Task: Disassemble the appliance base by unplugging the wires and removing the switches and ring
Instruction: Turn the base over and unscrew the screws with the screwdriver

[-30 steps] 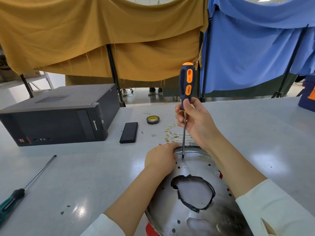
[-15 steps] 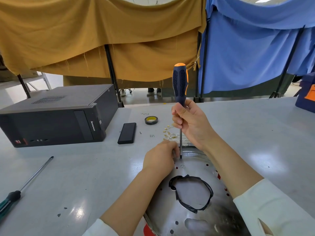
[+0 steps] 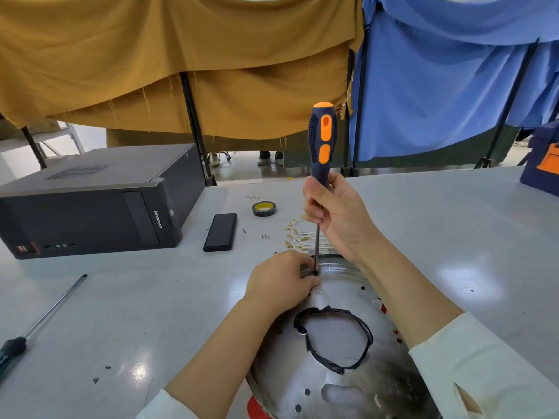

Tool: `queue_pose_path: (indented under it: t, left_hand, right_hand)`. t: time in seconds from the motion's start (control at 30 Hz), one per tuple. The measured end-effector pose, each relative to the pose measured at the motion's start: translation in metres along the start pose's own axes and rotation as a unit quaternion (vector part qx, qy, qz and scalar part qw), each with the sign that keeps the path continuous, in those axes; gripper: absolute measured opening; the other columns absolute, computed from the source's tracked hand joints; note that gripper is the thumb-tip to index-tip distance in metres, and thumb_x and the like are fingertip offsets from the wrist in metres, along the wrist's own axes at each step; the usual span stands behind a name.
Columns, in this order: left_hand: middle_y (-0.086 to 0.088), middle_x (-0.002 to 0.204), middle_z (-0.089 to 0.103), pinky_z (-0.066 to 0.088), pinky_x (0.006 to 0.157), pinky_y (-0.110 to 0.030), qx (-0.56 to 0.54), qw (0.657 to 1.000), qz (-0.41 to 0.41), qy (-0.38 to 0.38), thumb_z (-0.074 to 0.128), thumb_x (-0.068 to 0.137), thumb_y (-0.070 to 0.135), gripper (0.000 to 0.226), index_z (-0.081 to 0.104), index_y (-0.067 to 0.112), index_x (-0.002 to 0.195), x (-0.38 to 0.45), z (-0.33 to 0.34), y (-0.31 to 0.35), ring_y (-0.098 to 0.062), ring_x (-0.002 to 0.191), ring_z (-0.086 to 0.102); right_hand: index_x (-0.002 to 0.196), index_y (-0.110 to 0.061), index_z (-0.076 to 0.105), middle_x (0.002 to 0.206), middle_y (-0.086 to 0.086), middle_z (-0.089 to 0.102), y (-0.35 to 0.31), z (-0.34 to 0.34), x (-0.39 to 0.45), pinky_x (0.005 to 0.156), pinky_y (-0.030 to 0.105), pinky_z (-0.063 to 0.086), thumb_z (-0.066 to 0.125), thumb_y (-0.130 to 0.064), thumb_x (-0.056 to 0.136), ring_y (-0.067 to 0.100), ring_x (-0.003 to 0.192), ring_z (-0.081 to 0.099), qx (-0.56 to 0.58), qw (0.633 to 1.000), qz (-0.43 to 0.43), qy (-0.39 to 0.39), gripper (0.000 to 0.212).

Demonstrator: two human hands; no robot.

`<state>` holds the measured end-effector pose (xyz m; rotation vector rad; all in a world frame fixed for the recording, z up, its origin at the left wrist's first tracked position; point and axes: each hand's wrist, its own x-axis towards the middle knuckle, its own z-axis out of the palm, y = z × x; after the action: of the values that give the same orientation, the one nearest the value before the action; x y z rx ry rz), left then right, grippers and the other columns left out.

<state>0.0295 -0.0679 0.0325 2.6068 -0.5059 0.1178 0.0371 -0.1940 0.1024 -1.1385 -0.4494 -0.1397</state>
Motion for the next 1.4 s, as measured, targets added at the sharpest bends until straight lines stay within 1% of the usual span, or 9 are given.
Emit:
queue_pose_path:
  t: [0.2,0.43,0.6,0.77,0.9,1.0,1.13,1.3,1.4]
  left_hand:
    - [0.012,0.104,0.064,0.038,0.068,-0.027,0.022,0.999,0.021,0.011,0.059,0.086,0.036,0.010,0.061,0.034,0.096,0.0027,0.0030,-0.0023,-0.016,0.095,0.057]
    - [0.011,0.104,0.064,0.035,0.066,-0.027,0.033,0.999,0.027,0.022,0.058,0.088,0.038,0.010,0.060,0.033,0.096,0.0038,0.0046,-0.0028,-0.018,0.095,0.057]
    - [0.012,0.104,0.063,0.035,0.067,-0.026,0.027,0.999,0.025,0.026,0.058,0.087,0.040,0.011,0.062,0.033,0.095,0.0036,0.0048,-0.0031,-0.015,0.097,0.056]
    - [0.013,0.101,0.063,0.033,0.064,-0.026,0.027,0.999,0.025,0.021,0.058,0.087,0.042,0.008,0.059,0.034,0.090,0.0033,0.0035,-0.0029,-0.013,0.091,0.054]
    - [0.014,0.100,0.062,0.031,0.062,-0.025,0.025,0.999,0.020,0.021,0.058,0.086,0.043,0.009,0.058,0.034,0.088,0.0027,0.0033,-0.0021,-0.008,0.082,0.046]
    - [0.012,0.100,0.063,0.033,0.063,-0.025,0.027,0.999,0.019,0.021,0.058,0.086,0.043,0.012,0.060,0.033,0.090,0.0026,0.0035,-0.0017,-0.011,0.086,0.052]
    - [0.012,0.100,0.063,0.034,0.064,-0.026,0.026,0.999,0.018,0.021,0.058,0.086,0.044,0.012,0.060,0.032,0.090,0.0028,0.0027,-0.0016,-0.011,0.084,0.051]
    - [0.012,0.101,0.063,0.034,0.065,-0.026,0.032,0.999,0.020,0.023,0.058,0.086,0.045,0.014,0.061,0.032,0.091,0.0021,0.0030,-0.0014,-0.012,0.087,0.054]
    - [0.013,0.102,0.063,0.034,0.065,-0.025,0.033,0.999,0.022,0.021,0.057,0.086,0.045,0.014,0.061,0.033,0.091,0.0020,0.0027,-0.0014,-0.011,0.088,0.054]
  right_hand:
    - [0.109,-0.005,0.057,0.075,0.002,0.052,0.0023,0.0012,-0.0002,0.054,0.022,0.029,0.026,-0.033,0.104,0.011,0.057,0.033,0.018,1.000,0.024,-0.007,0.042]
    - [0.096,-0.010,0.047,0.069,-0.001,0.041,0.0028,0.0005,-0.0006,0.054,0.023,0.026,0.048,-0.035,0.091,0.010,0.054,0.028,-0.012,1.000,0.010,-0.016,0.026]
    - [0.112,-0.005,0.054,0.064,-0.002,0.043,0.0026,0.0012,-0.0022,0.054,0.024,0.023,0.031,-0.045,0.097,0.009,0.053,0.026,-0.005,0.999,0.043,-0.022,0.048]
    - [0.096,-0.011,0.041,0.064,-0.003,0.038,0.0024,0.0034,-0.0009,0.053,0.025,0.023,0.035,-0.038,0.101,0.009,0.051,0.025,-0.015,0.999,0.046,-0.019,0.027]
    - [0.100,-0.005,0.055,0.062,-0.002,0.041,0.0041,0.0001,-0.0017,0.053,0.025,0.025,0.020,-0.049,0.100,0.009,0.051,0.026,0.023,0.998,0.061,-0.017,0.056]
    - [0.109,-0.013,0.049,0.064,-0.003,0.037,0.0038,0.0013,-0.0020,0.055,0.026,0.022,0.032,-0.055,0.091,0.009,0.052,0.024,0.009,0.999,0.044,-0.027,0.049]
    - [0.098,-0.014,0.043,0.065,-0.001,0.037,0.0051,-0.0018,-0.0016,0.055,0.028,0.023,0.053,-0.036,0.088,0.010,0.051,0.027,-0.009,1.000,0.021,-0.010,0.025]
    - [0.109,-0.009,0.059,0.064,-0.003,0.042,0.0058,-0.0006,-0.0024,0.054,0.025,0.026,0.035,-0.053,0.091,0.010,0.054,0.026,0.010,0.997,0.058,-0.045,0.054]
    - [0.104,-0.014,0.049,0.062,-0.004,0.038,0.0070,0.0007,-0.0019,0.054,0.026,0.023,0.057,-0.045,0.082,0.009,0.051,0.025,-0.012,0.998,0.044,-0.038,0.038]
